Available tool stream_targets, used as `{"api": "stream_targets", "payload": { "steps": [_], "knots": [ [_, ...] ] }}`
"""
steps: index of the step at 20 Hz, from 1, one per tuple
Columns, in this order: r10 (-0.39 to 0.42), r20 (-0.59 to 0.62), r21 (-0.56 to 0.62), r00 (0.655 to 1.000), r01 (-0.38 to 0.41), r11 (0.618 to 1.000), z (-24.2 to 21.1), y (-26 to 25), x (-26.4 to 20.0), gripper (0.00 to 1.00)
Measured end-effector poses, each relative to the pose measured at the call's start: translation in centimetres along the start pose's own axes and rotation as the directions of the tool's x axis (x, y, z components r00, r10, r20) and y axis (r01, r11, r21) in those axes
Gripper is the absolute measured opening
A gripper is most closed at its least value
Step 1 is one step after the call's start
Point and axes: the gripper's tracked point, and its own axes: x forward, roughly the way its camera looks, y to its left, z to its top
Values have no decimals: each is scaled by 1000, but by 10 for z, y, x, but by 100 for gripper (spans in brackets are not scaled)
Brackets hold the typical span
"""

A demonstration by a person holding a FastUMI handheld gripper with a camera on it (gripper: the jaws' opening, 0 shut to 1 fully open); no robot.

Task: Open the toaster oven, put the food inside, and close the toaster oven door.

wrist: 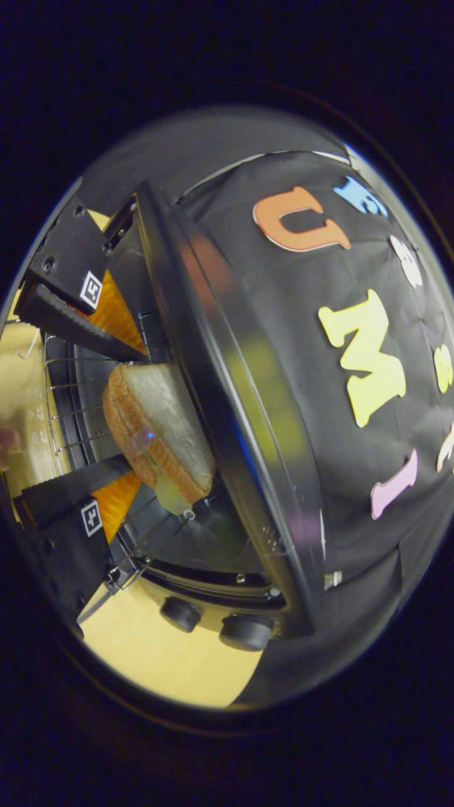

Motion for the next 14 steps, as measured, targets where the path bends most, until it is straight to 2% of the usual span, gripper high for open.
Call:
{"api": "stream_targets", "payload": {
  "steps": [3,6,9,14],
  "knots": [
    [-41,-22,-72,999,40,997,-2,-8,0,95],
    [-7,-124,-188,992,-17,982,-16,-2,-4,96],
    [-43,-157,-307,987,-7,952,-24,-6,-5,96],
    [-28,-221,-285,975,-38,958,-33,-9,-30,96]
  ]
}}
